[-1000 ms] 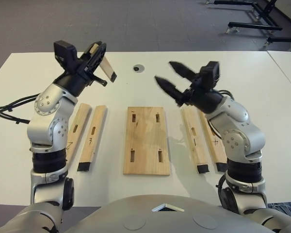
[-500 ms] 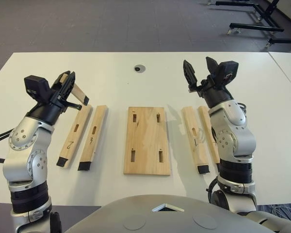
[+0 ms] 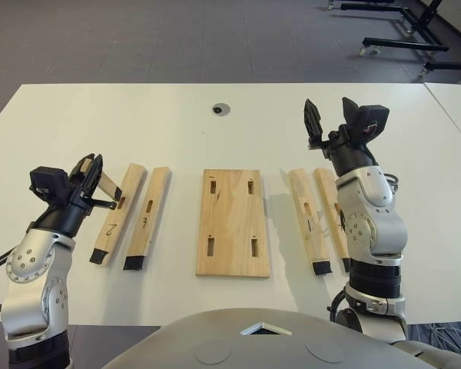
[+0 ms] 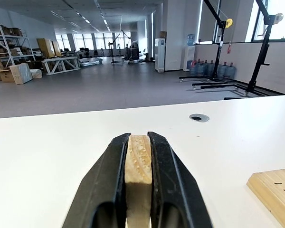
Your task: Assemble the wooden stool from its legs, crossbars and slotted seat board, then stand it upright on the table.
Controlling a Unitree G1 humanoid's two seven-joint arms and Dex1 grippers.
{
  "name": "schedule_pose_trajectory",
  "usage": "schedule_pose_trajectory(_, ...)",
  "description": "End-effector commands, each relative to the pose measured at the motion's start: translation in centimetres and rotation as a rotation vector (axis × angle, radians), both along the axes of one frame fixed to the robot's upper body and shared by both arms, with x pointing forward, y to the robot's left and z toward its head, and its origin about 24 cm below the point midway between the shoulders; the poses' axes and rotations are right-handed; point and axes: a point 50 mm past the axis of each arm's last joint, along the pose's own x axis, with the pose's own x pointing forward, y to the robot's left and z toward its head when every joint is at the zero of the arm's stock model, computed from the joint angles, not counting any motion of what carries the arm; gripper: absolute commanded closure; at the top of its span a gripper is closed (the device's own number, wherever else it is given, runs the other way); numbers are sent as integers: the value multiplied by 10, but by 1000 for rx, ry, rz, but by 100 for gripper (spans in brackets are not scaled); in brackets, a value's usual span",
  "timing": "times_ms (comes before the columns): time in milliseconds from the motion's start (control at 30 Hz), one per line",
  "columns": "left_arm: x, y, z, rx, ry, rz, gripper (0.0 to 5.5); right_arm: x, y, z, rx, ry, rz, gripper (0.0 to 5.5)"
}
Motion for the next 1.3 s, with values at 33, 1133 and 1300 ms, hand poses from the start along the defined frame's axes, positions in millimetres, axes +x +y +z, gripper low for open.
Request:
schedule_pose_trajectory(33,-4,-6,-5,-6,7,-7,512,3,0,10,-3,-33,0,129)
schedule_pose_trajectory(1133,-3,5,-8,20,7,-37,512,1,0,8,26,-26,-3,129)
schedule_pose_trajectory(1300,-4,8,-14,24,26,-32,512,2,0,8,26,-25,-1,129)
